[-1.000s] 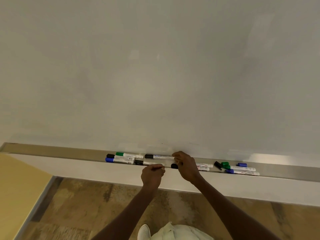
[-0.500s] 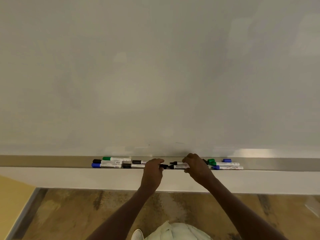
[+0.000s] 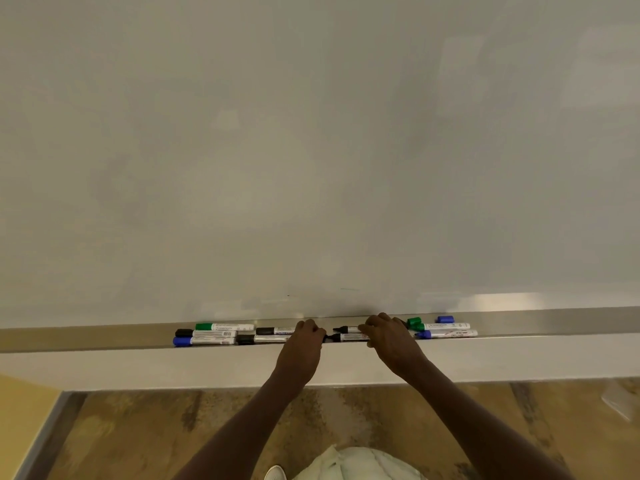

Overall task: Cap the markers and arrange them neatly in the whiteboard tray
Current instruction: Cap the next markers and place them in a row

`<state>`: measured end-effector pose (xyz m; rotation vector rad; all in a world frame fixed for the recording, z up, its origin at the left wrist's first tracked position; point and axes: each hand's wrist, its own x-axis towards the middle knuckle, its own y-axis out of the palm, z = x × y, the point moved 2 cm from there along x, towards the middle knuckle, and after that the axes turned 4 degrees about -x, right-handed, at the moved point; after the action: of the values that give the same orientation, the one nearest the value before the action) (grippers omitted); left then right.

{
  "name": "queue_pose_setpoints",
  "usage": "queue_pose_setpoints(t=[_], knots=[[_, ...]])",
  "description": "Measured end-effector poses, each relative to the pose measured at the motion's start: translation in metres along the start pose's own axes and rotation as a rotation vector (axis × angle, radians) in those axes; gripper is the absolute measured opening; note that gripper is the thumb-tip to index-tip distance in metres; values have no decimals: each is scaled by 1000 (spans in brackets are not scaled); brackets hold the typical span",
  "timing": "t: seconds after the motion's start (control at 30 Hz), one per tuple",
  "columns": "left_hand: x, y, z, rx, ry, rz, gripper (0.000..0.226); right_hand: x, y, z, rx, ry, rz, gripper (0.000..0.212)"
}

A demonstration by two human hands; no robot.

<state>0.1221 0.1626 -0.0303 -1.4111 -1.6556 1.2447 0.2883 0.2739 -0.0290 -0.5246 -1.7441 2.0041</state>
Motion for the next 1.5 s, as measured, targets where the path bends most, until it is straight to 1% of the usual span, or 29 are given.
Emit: queue_pose_setpoints(t=[0.2, 0.3, 0.37, 0.47, 0.6, 0.73, 0.87, 1.17, 1.3, 1.43, 1.5], knots=[[2, -1, 4, -1, 34, -39, 35, 0, 1, -4, 13, 12, 6, 26], [1, -5, 4, -62, 71, -128, 40, 0, -2, -2, 21, 22, -2, 18], [0, -8, 4, -113, 72, -169, 43, -1, -1, 0, 32, 36, -14, 16], [0, -14, 3, -247, 28, -202, 41, -4, 3, 0, 50, 80, -51, 19], [0, -22, 3, -448, -88, -279, 26, -7, -1, 2, 113, 153, -124, 25], [-1, -26, 9, -564, -136, -308, 19, -8, -12, 3, 140, 178, -207, 31], [-2, -27, 15, -593, -136, -307, 20, -4, -22, 9, 173, 126, -261, 33], [-2, -31, 13, -533, -86, -308, 23, 1, -27, 16, 132, 79, -262, 31], [-6, -36, 12, -566, -51, -270, 21, 3, -28, 20, 129, 28, -264, 27], [-6, -43, 16, -688, -55, -214, 18, 1, -36, 22, 301, -36, -202, 16], [-6, -48, 17, -733, -43, -167, 16, 2, -41, 25, 386, -63, -149, 16]])
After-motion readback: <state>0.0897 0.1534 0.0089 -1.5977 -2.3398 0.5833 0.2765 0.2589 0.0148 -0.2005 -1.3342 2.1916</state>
